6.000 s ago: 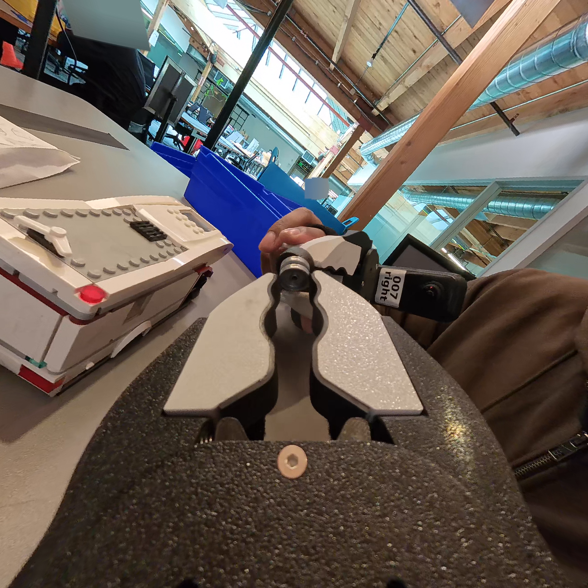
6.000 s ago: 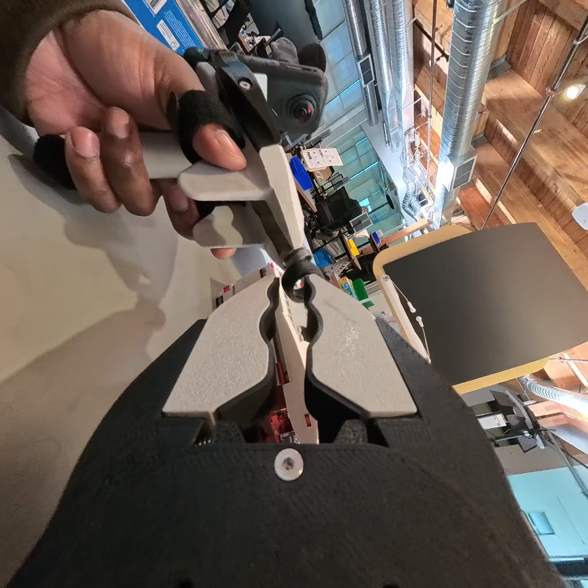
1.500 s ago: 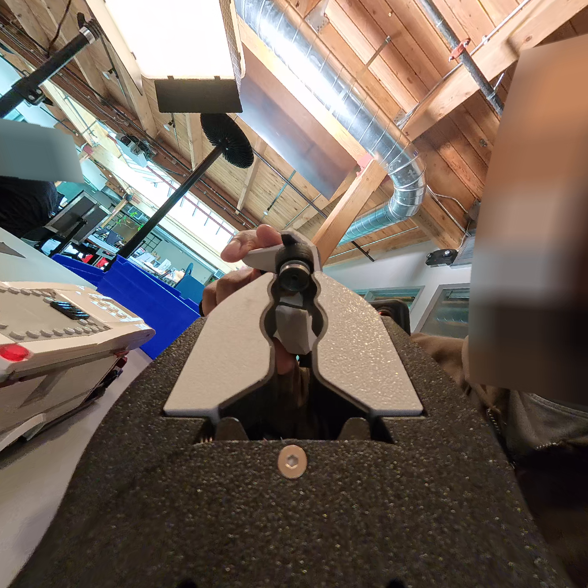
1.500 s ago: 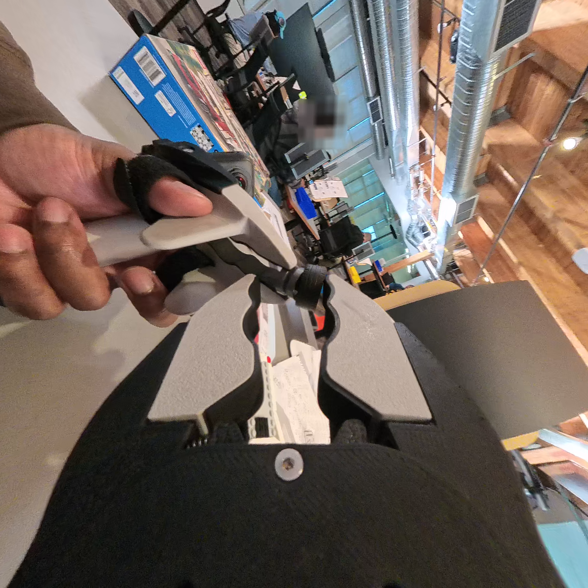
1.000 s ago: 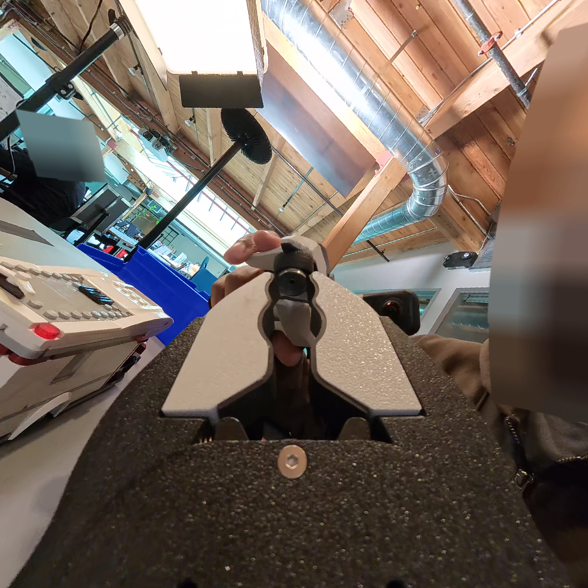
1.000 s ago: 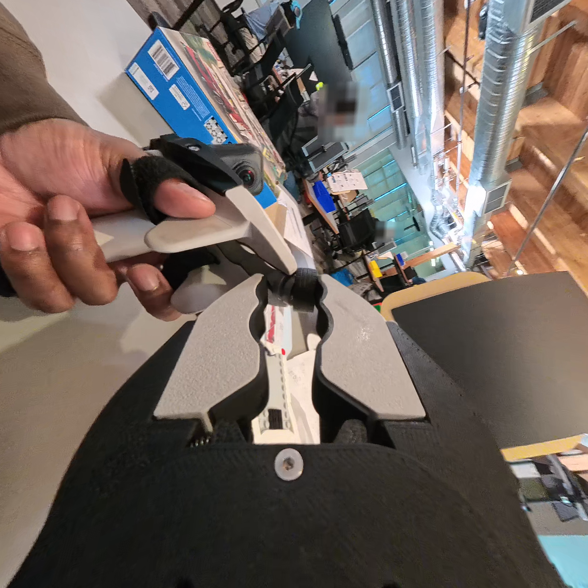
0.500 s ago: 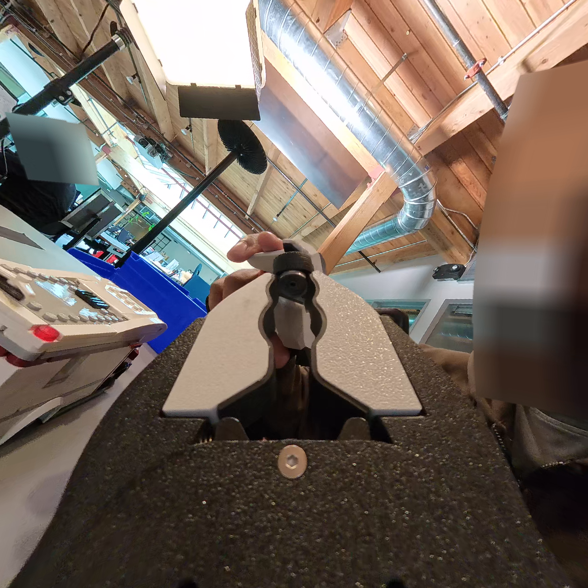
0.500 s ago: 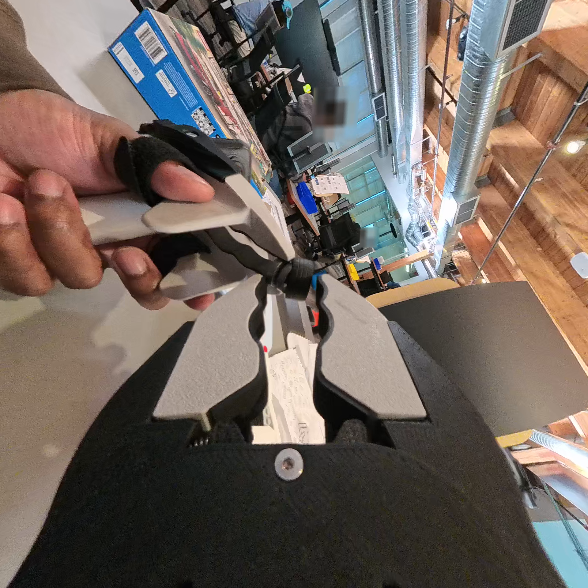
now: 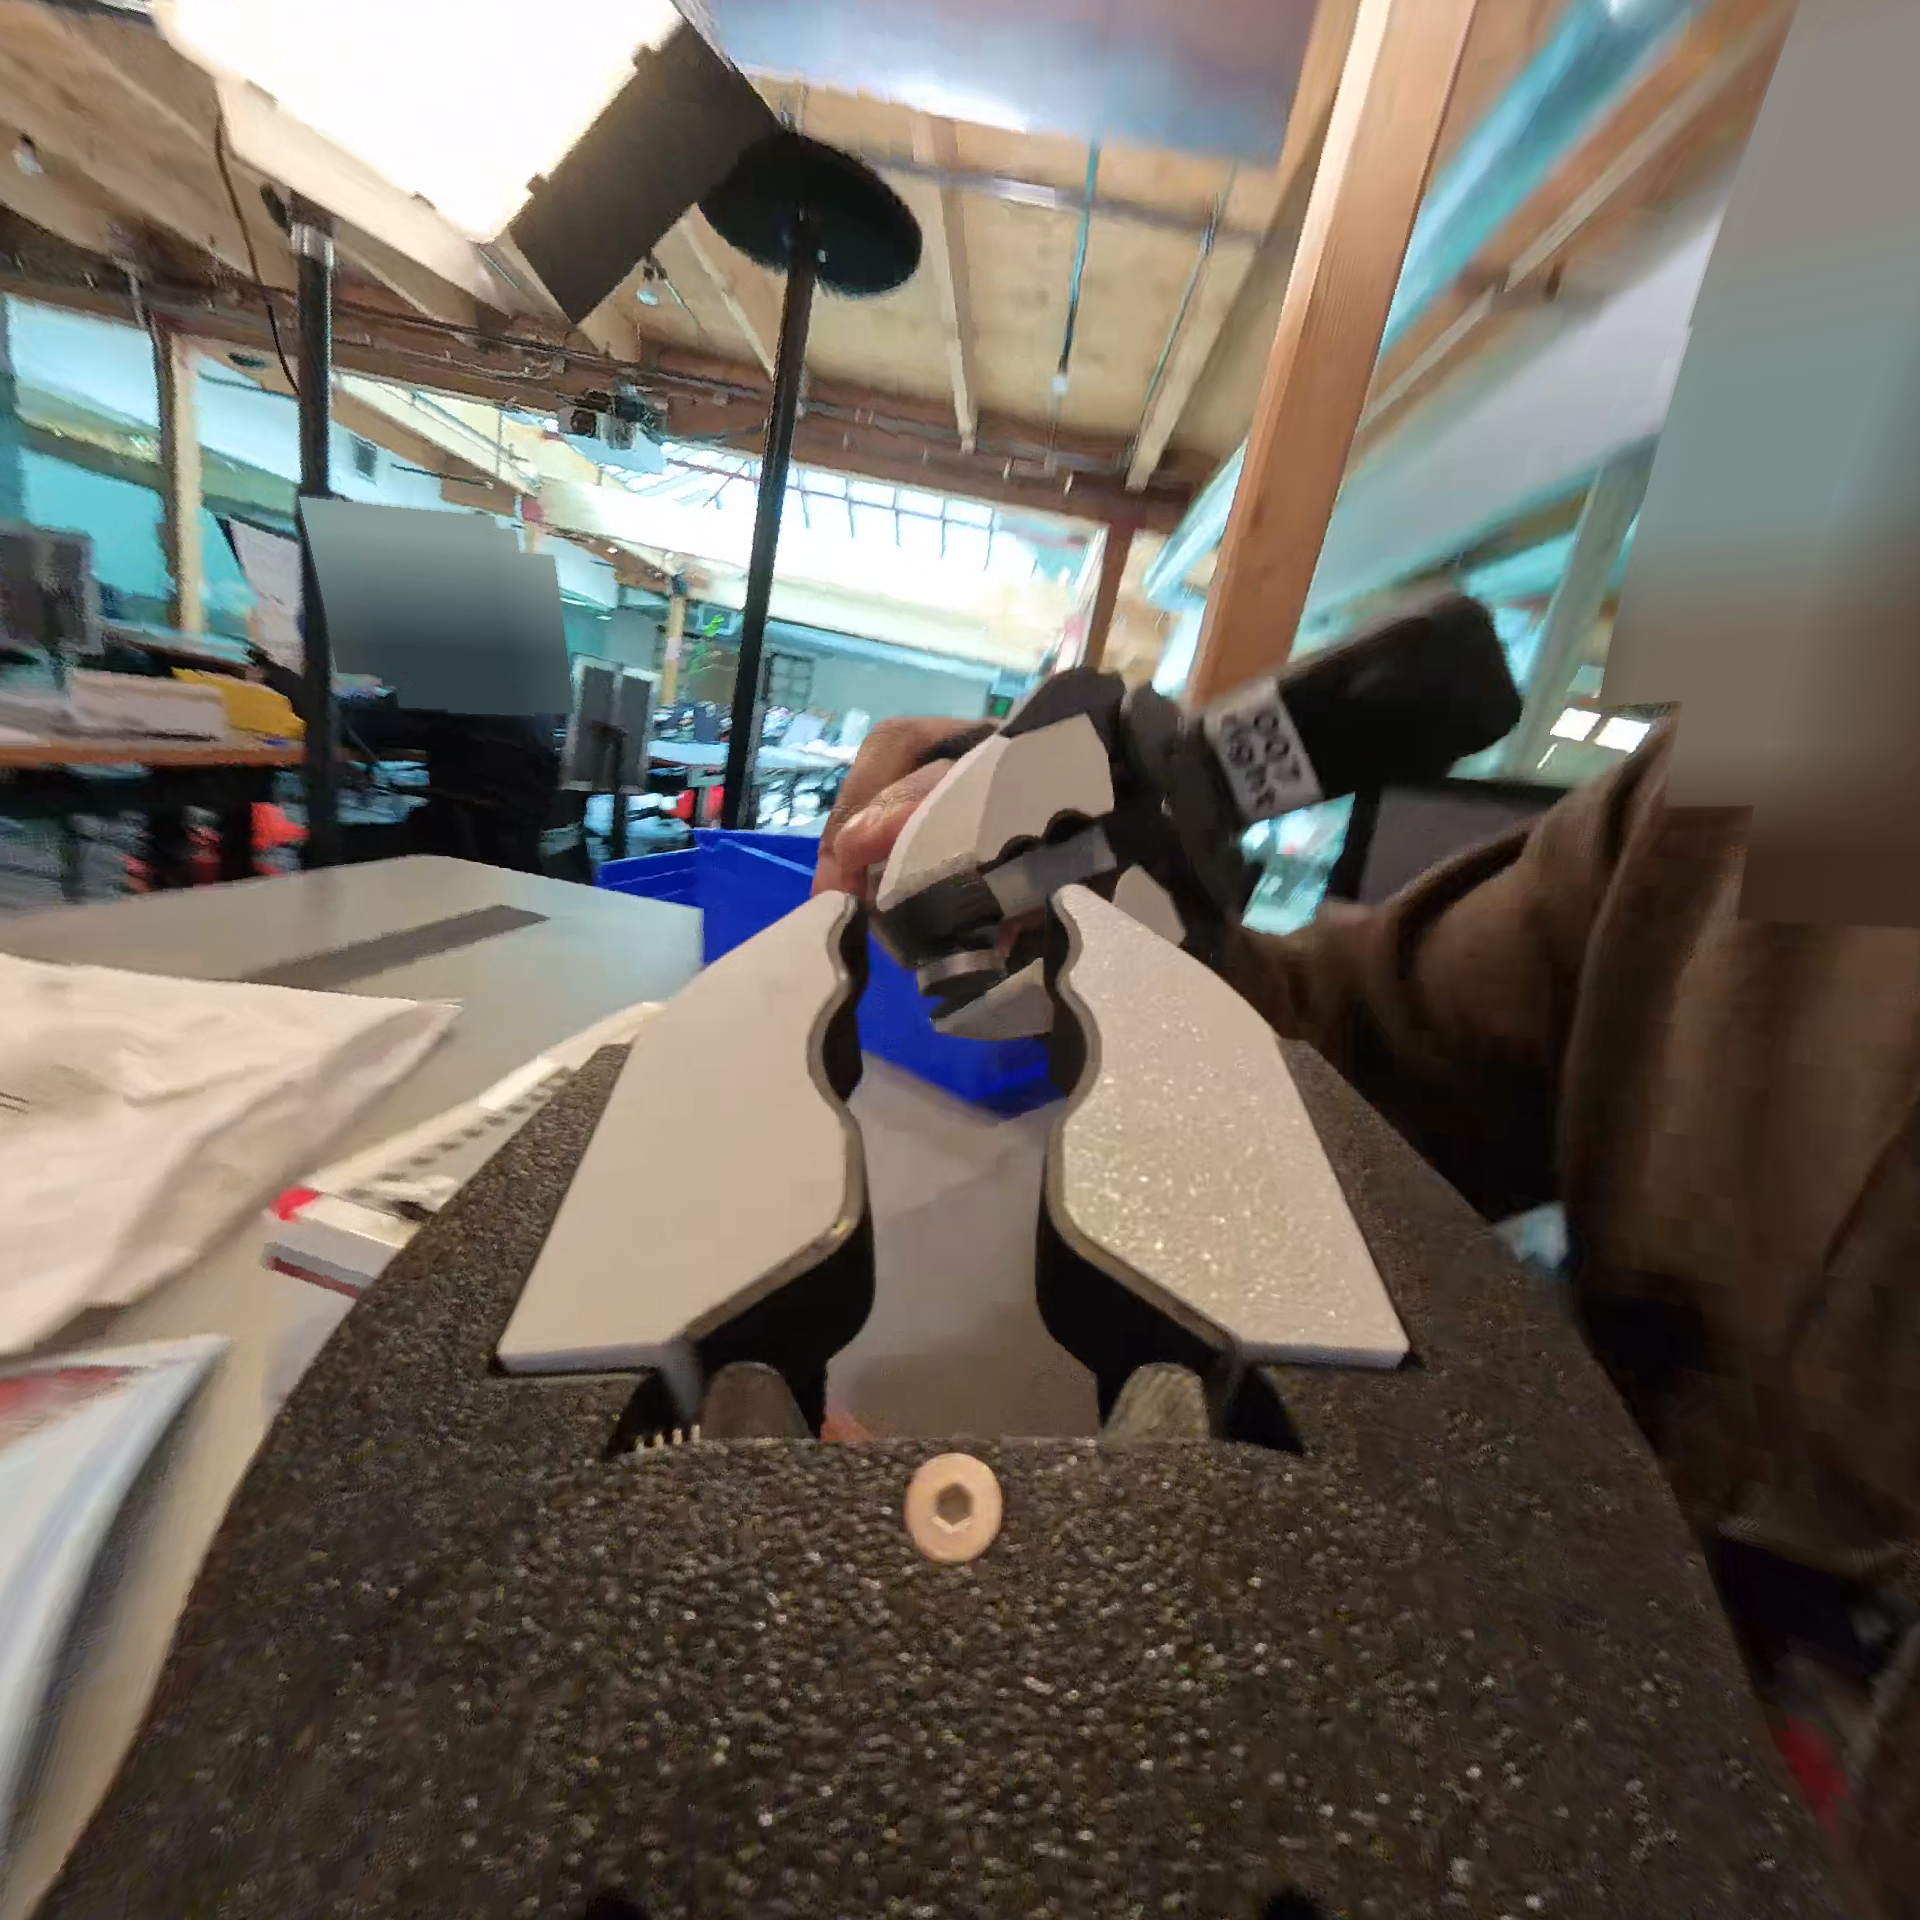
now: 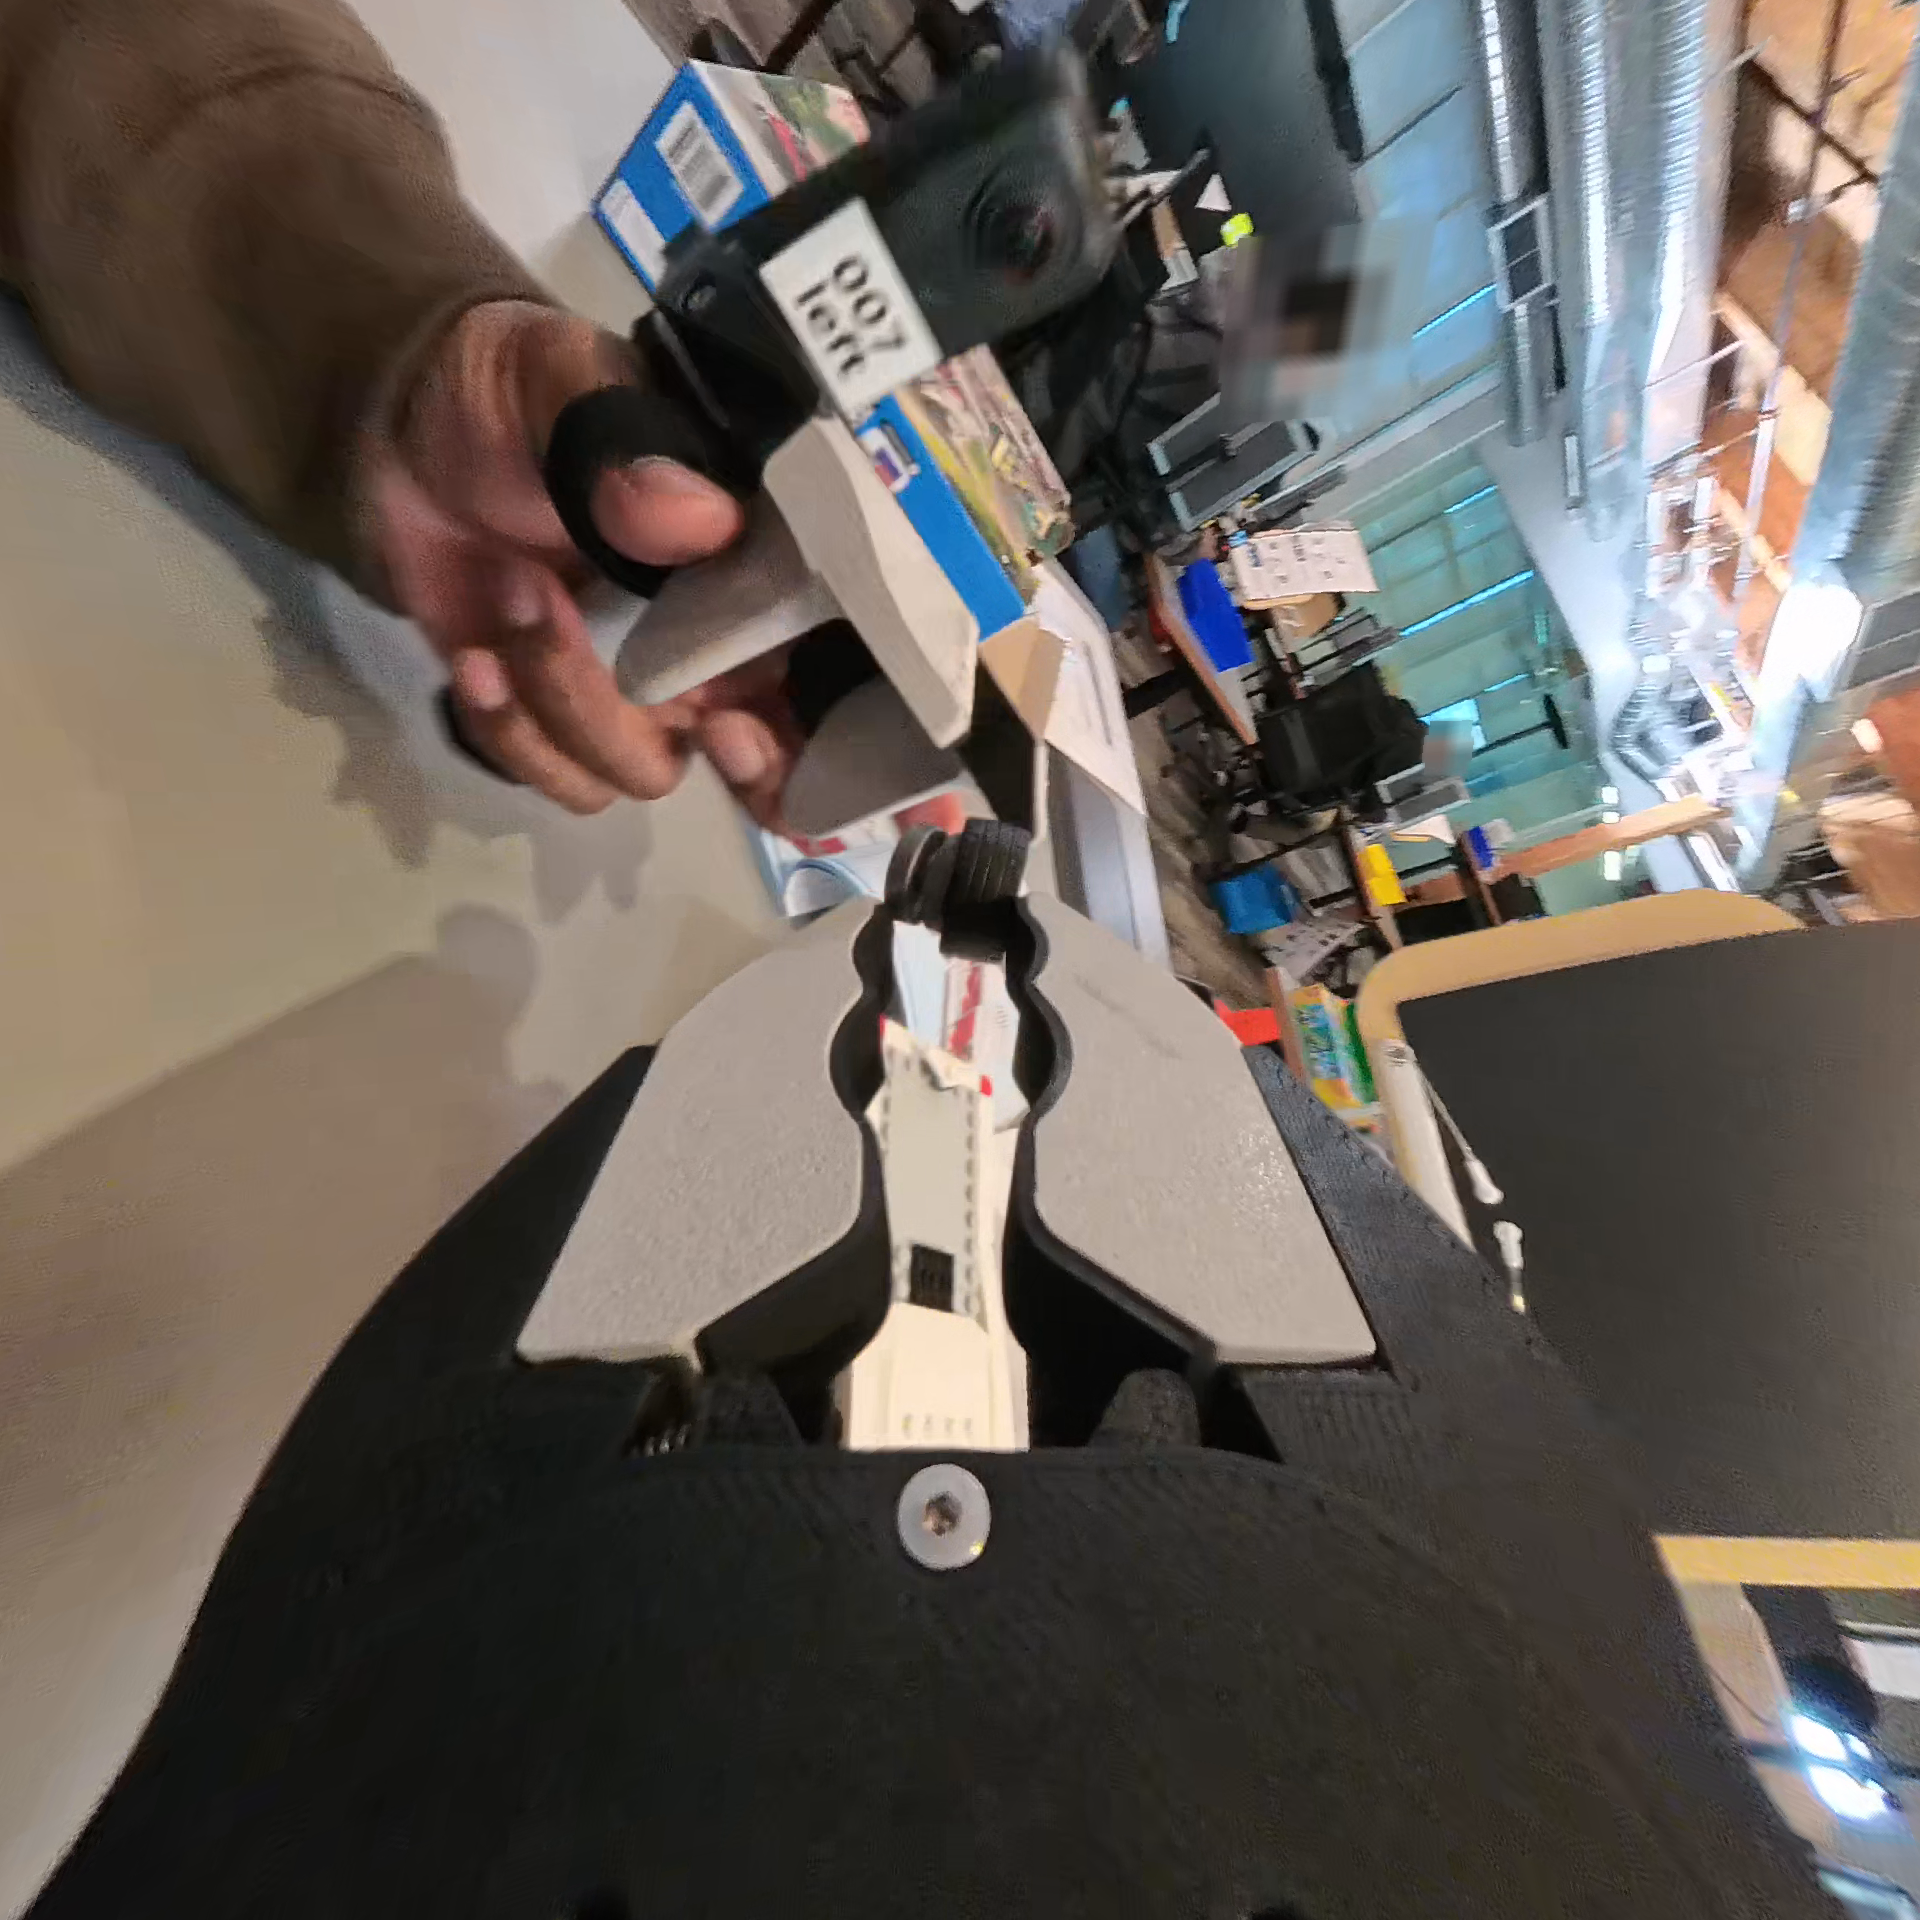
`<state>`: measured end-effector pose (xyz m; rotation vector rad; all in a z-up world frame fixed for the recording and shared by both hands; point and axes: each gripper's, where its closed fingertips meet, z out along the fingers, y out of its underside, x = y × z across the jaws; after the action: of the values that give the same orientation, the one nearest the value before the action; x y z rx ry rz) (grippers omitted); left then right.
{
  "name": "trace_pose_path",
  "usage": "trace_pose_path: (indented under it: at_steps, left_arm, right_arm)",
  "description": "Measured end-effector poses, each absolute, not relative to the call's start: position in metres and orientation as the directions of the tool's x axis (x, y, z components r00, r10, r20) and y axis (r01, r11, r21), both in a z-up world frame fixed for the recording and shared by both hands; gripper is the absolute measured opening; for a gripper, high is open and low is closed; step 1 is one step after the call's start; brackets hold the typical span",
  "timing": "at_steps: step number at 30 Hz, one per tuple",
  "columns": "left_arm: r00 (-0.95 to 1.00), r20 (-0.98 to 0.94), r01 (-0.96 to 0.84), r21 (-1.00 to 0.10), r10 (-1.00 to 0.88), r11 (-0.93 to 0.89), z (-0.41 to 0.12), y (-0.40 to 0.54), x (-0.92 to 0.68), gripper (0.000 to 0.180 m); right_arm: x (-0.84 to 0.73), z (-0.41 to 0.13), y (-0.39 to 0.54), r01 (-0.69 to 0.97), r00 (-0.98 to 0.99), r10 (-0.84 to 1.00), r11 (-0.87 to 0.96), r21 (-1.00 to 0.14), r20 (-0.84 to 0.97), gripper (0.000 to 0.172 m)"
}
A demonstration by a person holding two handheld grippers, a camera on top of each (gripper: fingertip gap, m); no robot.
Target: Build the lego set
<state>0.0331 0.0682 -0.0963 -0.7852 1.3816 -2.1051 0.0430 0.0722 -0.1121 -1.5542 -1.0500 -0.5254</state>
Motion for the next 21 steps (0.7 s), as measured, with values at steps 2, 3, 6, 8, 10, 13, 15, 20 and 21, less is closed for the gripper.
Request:
trace_pose_path:
  at_steps: [2, 3, 6, 8, 10, 13, 15, 20, 21]
  left_arm:
    - [-0.668, 0.009, 0.167, -0.973, -0.744, -0.161, -0.101, 0.065, 0.031, 0.038]
    - [-0.641, -0.078, 0.199, -0.978, -0.764, -0.067, -0.103, 0.064, 0.031, 0.04]
    - [-0.594, -0.255, 0.265, -0.958, -0.763, 0.114, -0.111, 0.056, 0.029, 0.042]
    - [-0.59, -0.331, 0.282, -0.939, -0.737, 0.197, -0.118, 0.049, 0.028, 0.042]
    - [-0.586, -0.401, 0.275, -0.916, -0.704, 0.292, -0.13, 0.043, 0.029, 0.041]
    - [-0.568, -0.466, 0.289, -0.885, -0.679, 0.365, -0.138, 0.039, 0.029, 0.029]
    - [-0.548, -0.49, 0.3, -0.872, -0.678, 0.387, -0.138, 0.039, 0.029, 0.027]
    - [-0.505, -0.529, 0.307, -0.848, -0.682, 0.431, -0.139, 0.042, 0.031, 0.02]
    - [-0.512, -0.521, 0.306, -0.853, -0.683, 0.422, -0.139, 0.042, 0.031, 0.02]
  right_arm:
    - [0.041, -0.117, 0.069, 0.828, 0.509, 0.388, 0.025, -0.56, 0.769, 0.02]
    - [0.04, -0.118, 0.067, 0.821, 0.512, 0.408, 0.024, -0.57, 0.756, 0.02]
    - [0.033, -0.126, 0.062, 0.804, 0.512, 0.483, 0.023, -0.594, 0.711, 0.02]
    - [0.03, -0.135, 0.058, 0.802, 0.498, 0.536, 0.013, -0.597, 0.682, 0.02]
    - [0.028, -0.139, 0.055, 0.803, 0.488, 0.565, 0.008, -0.595, 0.666, 0.02]
    - [0.025, -0.144, 0.051, 0.8, 0.477, 0.604, 0.003, -0.6, 0.639, 0.02]
    - [0.025, -0.146, 0.05, 0.798, 0.477, 0.615, -0.004, -0.602, 0.628, 0.02]
    - [0.027, -0.145, 0.05, 0.779, 0.499, 0.615, -0.01, -0.626, 0.611, 0.021]
    - [0.027, -0.146, 0.05, 0.773, 0.502, 0.618, -0.007, -0.635, 0.605, 0.021]
